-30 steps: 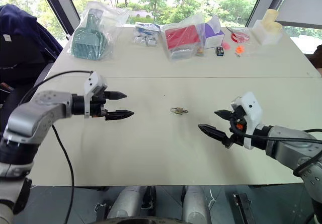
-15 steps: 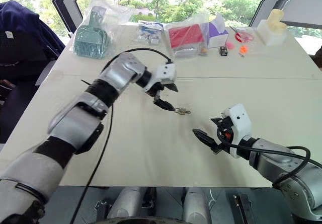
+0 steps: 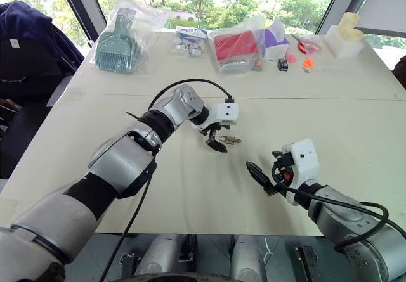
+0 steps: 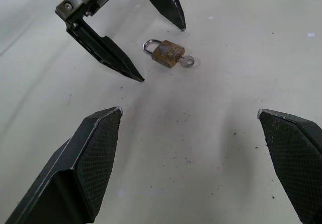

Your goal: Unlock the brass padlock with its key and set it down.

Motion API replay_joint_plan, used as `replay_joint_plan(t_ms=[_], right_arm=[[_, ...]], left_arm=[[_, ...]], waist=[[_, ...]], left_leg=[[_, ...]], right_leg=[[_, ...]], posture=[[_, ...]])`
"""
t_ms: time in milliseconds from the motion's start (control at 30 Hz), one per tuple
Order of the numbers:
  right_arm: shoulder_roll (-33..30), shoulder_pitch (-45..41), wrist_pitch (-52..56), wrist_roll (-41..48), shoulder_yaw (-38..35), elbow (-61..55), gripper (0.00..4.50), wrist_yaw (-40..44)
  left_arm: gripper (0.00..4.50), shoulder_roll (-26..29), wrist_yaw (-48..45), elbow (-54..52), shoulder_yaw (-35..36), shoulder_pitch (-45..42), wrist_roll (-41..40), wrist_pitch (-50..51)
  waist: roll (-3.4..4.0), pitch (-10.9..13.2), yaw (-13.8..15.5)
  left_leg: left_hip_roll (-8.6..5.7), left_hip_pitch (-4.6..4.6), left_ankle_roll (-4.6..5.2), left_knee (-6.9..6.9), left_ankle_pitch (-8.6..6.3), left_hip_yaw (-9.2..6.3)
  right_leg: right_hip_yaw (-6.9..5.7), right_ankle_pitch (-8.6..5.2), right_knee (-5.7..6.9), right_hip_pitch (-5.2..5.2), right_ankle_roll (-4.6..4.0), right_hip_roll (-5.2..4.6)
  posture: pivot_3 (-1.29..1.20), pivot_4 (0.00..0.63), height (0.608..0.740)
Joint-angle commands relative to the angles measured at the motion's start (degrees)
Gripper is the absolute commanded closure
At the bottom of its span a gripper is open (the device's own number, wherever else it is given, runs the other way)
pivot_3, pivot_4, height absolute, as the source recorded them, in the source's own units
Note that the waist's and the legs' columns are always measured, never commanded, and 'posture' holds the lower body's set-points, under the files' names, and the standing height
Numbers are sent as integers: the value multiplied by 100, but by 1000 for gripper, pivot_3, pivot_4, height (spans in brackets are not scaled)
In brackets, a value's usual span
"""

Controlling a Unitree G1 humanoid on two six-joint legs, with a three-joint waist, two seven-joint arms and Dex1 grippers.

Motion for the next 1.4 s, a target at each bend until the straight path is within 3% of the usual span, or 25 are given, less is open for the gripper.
replay_joint_plan(t_ms=[33,167,433,467,600,833,933,1100,1267,1400], right_arm=[[81,9,-134,-21,-87,-257,73,-93],[134,49,-141,-34,-96,-306,73,-152],[152,14,-106,36,-107,-282,0,-225],[155,-6,-88,67,-113,-266,0,-237],[200,-153,23,365,-198,-127,0,-289],[226,-790,51,1757,-725,382,0,-431],[167,-1397,58,2386,-695,795,0,-565],[220,-2402,81,2915,-238,1242,0,-903],[261,-3095,58,3208,110,1657,0,-1005],[265,-3402,73,3191,348,1929,0,-925]], left_arm=[[0,-139,43,46,65,-20,207,-126],[0,-210,132,60,72,60,388,-210],[3623,-291,187,85,60,337,622,-215],[3819,-272,209,81,55,371,659,-210],[3819,4,261,-48,179,359,615,-474],[3819,971,-546,-1245,1092,383,-372,-1918],[3819,1623,-788,-2905,1434,983,-862,-1720],[3819,2269,-283,-5829,1798,2307,-1205,-571],[3819,2374,203,-7332,1971,2842,-1538,476],[3819,2406,462,-7734,1915,3033,-1670,722]], waist=[[-1,-1,0],[-1,-2,2],[-1,-10,0],[-2,-14,0],[-12,-22,-15],[-8,-14,-77],[-3,-13,-86],[5,-12,-186],[6,-11,-169],[7,-12,-174]], left_leg=[[0,0,0,1,0,0],[0,5,0,1,0,-1],[0,51,6,2,-5,-6],[0,54,6,1,-5,-7],[0,56,5,2,-5,-7],[7,37,3,-8,-4,-3],[7,36,0,-13,-2,-1],[2,41,-1,-11,-1,-1],[-2,42,-8,-4,3,-6],[-3,53,-7,-4,3,-4]], right_leg=[[0,0,0,1,0,0],[0,0,0,5,0,0],[-2,-1,-12,57,-1,-3],[-2,-1,-12,58,-1,-4],[-2,-1,-11,60,-1,-4],[0,0,3,21,-1,0],[0,1,8,19,-3,-2],[3,2,6,30,-4,-8],[0,3,6,41,-3,-4],[1,3,4,52,-2,0]], posture=[[0,150,735],[0,150,735],[0,150,735],[0,150,735],[0,150,735],[0,150,735],[0,150,735],[0,150,735],[0,150,735],[0,150,735]])
